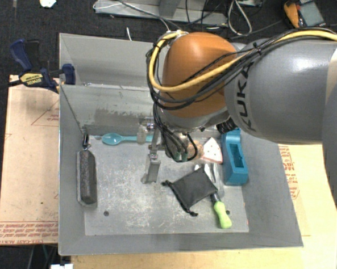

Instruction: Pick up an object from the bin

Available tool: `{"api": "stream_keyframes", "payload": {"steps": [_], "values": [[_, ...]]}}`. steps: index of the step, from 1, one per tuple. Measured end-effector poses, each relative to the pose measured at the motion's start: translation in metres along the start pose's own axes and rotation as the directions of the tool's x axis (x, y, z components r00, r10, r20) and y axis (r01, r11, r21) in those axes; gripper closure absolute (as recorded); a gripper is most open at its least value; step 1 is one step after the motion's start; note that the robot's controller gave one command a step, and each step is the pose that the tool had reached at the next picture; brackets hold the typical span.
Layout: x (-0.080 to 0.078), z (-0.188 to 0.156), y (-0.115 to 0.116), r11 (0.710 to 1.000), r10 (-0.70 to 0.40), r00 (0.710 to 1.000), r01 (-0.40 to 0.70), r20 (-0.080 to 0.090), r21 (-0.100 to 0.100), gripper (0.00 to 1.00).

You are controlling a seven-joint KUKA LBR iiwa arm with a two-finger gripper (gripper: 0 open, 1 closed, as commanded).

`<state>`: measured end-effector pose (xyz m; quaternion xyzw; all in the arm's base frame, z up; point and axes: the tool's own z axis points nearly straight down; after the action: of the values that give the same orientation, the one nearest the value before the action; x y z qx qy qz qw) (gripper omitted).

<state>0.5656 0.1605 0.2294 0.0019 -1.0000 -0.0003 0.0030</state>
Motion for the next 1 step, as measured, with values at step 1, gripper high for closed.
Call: {"api": "stream_keyframes", "payload": {"steps": [1], "values": [[-0.0017,-0.0039,-0.0008,1.0,0.003,1.0,-0.003,0.007,-0.001,0.0]]}}
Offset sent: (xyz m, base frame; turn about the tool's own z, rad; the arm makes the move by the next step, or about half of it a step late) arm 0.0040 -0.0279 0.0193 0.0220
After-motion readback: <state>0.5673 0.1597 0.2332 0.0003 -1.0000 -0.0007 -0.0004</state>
